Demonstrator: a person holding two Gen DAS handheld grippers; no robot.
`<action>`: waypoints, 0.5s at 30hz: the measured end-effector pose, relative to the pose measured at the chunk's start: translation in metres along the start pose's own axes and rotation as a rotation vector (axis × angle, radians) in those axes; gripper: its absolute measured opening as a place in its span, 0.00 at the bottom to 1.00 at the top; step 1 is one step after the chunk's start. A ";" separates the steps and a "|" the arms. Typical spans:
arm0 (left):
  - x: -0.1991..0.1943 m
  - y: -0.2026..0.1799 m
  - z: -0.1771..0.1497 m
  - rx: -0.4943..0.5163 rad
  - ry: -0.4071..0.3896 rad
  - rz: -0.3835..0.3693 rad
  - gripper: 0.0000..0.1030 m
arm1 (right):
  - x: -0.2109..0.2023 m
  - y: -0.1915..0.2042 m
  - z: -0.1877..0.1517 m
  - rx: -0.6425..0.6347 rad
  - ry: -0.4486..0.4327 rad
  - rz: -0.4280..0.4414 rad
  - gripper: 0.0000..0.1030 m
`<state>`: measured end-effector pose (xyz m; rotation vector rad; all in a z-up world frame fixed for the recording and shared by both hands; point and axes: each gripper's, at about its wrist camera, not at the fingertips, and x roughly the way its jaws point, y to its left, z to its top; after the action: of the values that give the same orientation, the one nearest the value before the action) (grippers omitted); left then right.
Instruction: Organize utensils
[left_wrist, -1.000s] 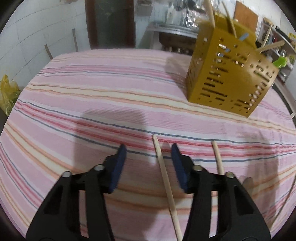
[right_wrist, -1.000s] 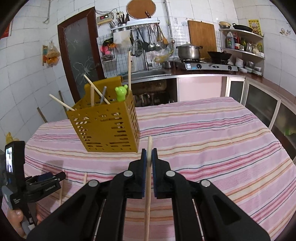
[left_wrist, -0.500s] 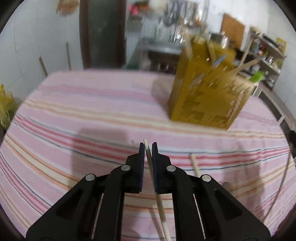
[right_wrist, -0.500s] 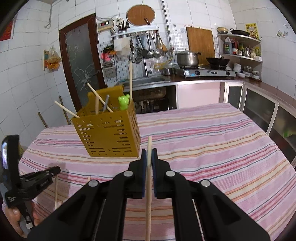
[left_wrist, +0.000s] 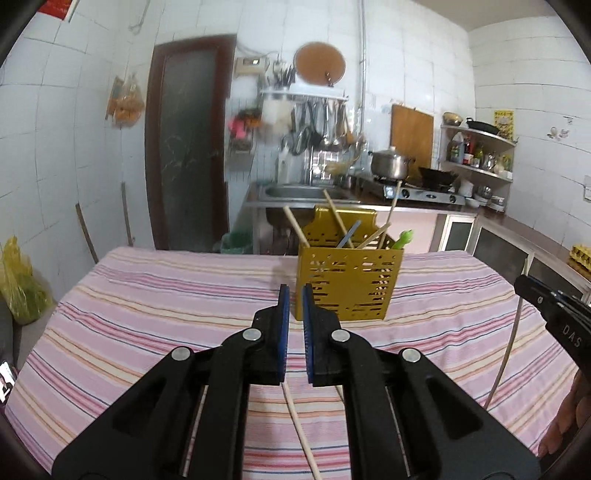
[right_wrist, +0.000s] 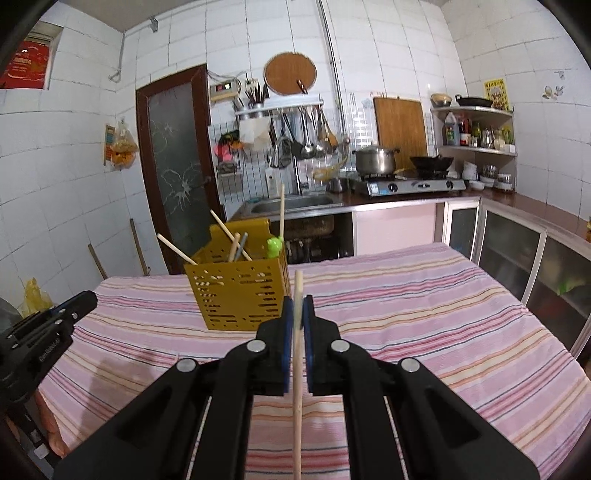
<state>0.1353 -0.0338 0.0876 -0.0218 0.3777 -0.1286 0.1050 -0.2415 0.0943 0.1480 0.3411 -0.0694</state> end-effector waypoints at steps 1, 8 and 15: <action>-0.003 -0.001 -0.001 0.007 -0.003 -0.002 0.05 | -0.005 0.001 0.000 -0.004 -0.008 -0.001 0.06; 0.019 0.018 -0.002 -0.065 0.130 -0.009 0.06 | -0.009 0.003 0.002 -0.031 0.003 -0.006 0.06; 0.097 0.033 -0.027 -0.124 0.359 0.030 0.34 | 0.039 -0.009 0.008 0.000 0.079 -0.014 0.06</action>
<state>0.2189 -0.0134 0.0256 -0.1161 0.7440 -0.0786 0.1428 -0.2534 0.0871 0.1483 0.4209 -0.0777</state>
